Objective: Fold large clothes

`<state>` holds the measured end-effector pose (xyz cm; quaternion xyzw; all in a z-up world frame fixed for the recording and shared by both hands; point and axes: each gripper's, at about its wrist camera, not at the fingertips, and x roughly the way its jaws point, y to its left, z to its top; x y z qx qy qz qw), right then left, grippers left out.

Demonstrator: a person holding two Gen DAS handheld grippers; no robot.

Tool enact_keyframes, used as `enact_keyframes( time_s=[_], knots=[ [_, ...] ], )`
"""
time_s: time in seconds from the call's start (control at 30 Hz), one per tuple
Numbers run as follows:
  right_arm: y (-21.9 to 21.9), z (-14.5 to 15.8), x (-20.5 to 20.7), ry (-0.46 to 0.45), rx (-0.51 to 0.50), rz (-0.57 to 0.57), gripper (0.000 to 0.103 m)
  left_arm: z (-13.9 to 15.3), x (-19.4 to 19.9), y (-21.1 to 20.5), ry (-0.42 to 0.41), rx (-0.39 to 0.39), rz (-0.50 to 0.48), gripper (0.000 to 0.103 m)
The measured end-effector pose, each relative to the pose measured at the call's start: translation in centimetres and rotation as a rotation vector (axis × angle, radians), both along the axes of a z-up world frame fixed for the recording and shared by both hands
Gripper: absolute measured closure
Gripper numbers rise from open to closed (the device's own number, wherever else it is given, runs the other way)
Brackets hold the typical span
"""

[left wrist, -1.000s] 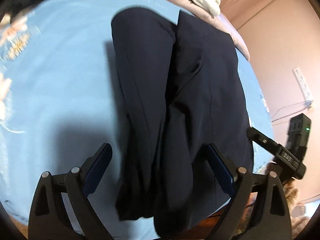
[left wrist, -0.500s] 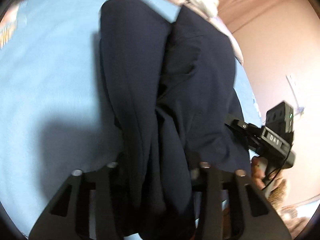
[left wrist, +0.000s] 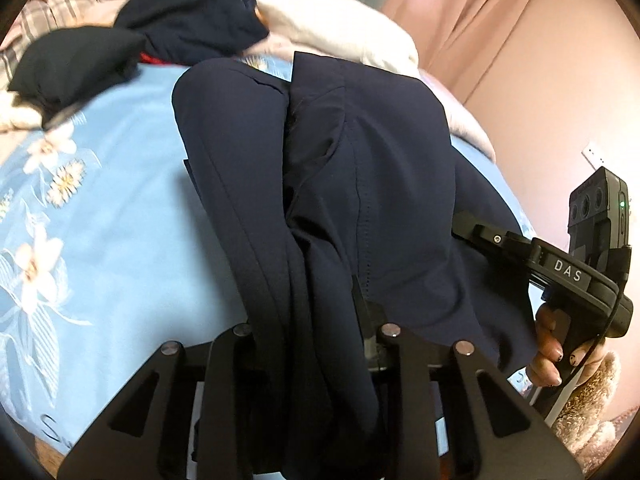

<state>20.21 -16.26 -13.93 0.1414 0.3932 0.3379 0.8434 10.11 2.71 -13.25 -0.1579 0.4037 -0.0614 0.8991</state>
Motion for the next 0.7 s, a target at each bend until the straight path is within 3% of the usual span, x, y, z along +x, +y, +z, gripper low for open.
enact_keyframes(
  time_s=[0.2,0.47,0.7],
  knots=[
    [2.4,-0.8,1.3,-0.037,-0.026,0.016,0.072,-1.1,-0.1,1.3,-0.002,0.018,0.056,0.077],
    [2.1,-3.7,2.0,0.045,-0.101,-0.003,0.072,-4.7,3.1,2.5,0.099,0.005,0.071,0.076],
    [2.0,-4.7,2.0,0.095,-0.161,-0.042,0.065,-5.4,3.5,2.6,0.142,-0.002,0.093,0.071]
  ],
)
